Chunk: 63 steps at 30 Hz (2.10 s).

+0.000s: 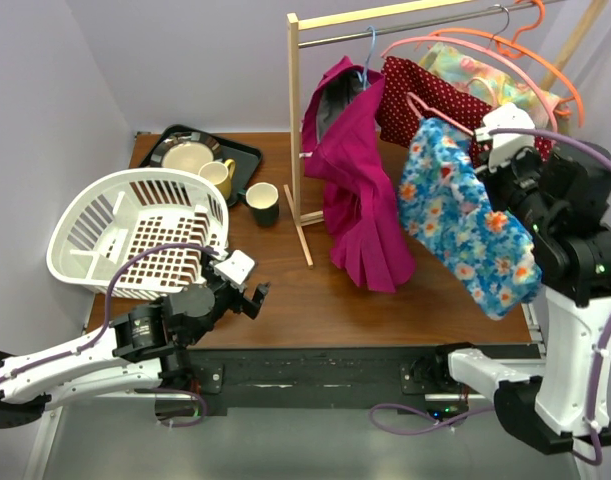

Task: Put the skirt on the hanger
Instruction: Hang the hanger with skirt onto the clothesline

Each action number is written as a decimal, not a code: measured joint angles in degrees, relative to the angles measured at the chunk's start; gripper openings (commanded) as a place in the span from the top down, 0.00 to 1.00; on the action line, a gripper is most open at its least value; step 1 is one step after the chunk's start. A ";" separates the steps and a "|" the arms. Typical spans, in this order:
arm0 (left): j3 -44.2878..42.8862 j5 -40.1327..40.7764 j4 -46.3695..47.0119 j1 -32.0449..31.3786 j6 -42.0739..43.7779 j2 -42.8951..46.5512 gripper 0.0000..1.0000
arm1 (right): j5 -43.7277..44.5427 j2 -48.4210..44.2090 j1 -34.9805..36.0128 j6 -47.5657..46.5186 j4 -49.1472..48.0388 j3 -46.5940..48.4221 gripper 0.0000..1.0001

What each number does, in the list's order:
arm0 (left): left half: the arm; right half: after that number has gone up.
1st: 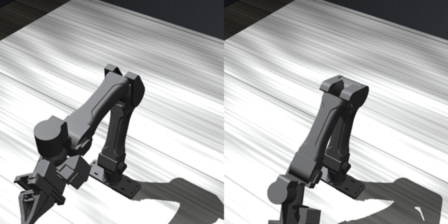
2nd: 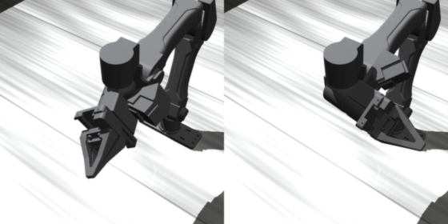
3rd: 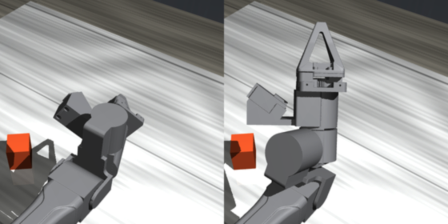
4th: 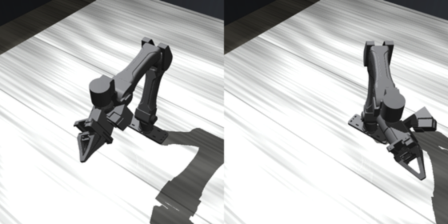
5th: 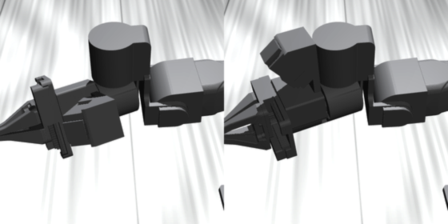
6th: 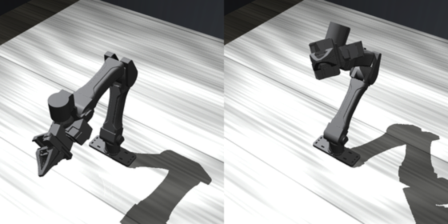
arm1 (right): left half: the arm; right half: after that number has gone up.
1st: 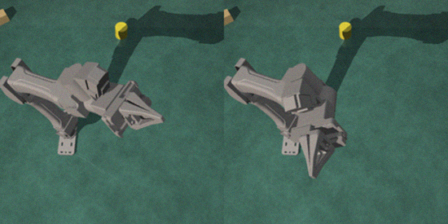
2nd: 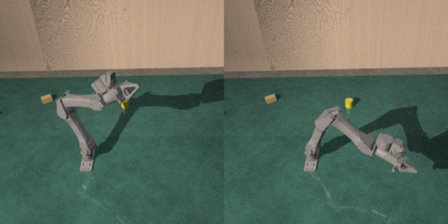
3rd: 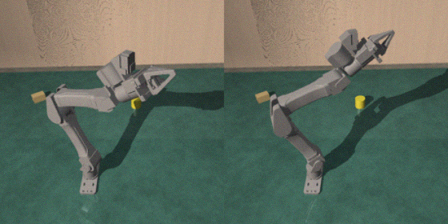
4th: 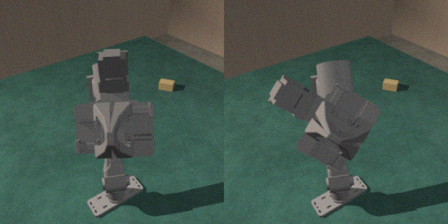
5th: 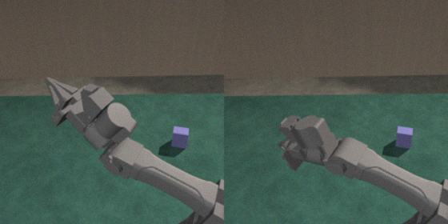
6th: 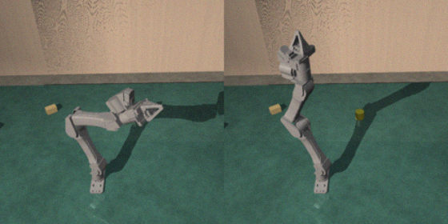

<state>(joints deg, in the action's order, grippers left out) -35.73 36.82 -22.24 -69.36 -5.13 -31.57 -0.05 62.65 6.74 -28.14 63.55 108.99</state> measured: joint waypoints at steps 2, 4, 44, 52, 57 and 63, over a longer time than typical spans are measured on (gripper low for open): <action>0.00 -0.02 0.13 0.00 0.00 0.00 0.00 | -2.84 1.55 0.00 1.01 0.28 0.04 1.00; 0.00 -0.07 0.28 0.00 0.00 0.00 0.00 | -5.57 3.56 0.00 2.05 0.74 0.72 1.00; 0.00 -0.13 0.33 0.00 0.22 0.07 0.00 | -9.99 31.95 -3.34 14.73 -17.09 13.88 1.00; 0.00 -0.13 0.33 0.00 0.24 0.04 0.00 | -10.67 31.95 -3.34 15.96 -23.63 7.98 1.00; 0.00 -0.15 0.33 0.00 0.24 0.04 0.00 | -11.76 30.93 -3.34 15.30 -27.56 3.76 0.75; 0.00 -0.46 0.37 0.00 0.24 0.04 0.00 | -11.98 25.97 -3.34 12.83 -26.71 0.15 0.41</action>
<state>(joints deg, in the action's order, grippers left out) -35.73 36.36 -21.87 -69.36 -4.89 -31.53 -12.03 88.62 3.40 -15.31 36.84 109.14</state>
